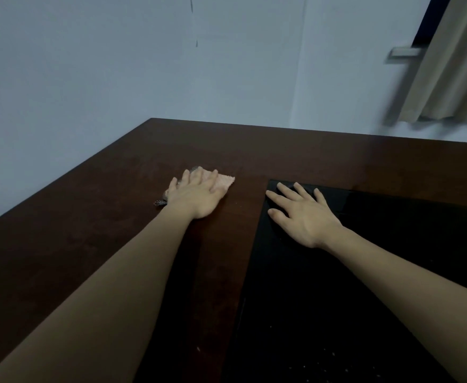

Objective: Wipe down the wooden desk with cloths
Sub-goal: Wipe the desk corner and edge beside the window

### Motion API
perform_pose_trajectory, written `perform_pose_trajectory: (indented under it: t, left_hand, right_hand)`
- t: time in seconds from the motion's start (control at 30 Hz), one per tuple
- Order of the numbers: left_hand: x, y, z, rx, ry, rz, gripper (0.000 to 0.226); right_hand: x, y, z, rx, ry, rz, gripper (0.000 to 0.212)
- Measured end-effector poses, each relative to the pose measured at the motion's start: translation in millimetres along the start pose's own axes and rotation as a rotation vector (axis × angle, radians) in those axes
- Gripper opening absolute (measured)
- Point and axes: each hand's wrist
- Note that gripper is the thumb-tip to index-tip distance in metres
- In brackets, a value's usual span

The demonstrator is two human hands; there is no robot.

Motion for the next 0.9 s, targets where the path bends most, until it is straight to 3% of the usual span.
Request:
perform_pose_trajectory:
  t: [0.17, 0.33, 0.53, 0.67, 0.8, 0.9]
  left_hand:
    - [19, -45, 15, 0.161, 0.084, -0.006, 0.067]
    - [44, -102, -19, 0.321, 0.164, -0.01, 0.063]
    - [21, -64, -91, -0.022, 0.165, -0.019, 0.064]
    - [12, -35, -78, -0.144, 0.003, 0.025, 0.065]
    - [18, -48, -28, -0.022, 0.06, 0.011, 0.066]
    - [36, -84, 7, 0.17, 0.126, -0.004, 0.065]
  right_hand:
    - [0, 0, -2, -0.006, 0.002, -0.001, 0.057]
    - [0, 1, 0, -0.003, -0.004, -0.005, 0.058]
    - [0, -1, 0, 0.01, 0.001, -0.003, 0.057]
    - [1, -1, 0, 0.009, 0.01, 0.006, 0.057]
    - [-1, -1, -2, 0.002, 0.013, 0.008, 0.057]
    - [0, -1, -2, 0.002, 0.006, 0.002, 0.057]
Point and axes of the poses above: each hand's wrist, its own y-axis towards the middle knuckle, its own x-axis out of the palm, z = x × y, and after that the axes turned 12 degrees about -z, right-handed
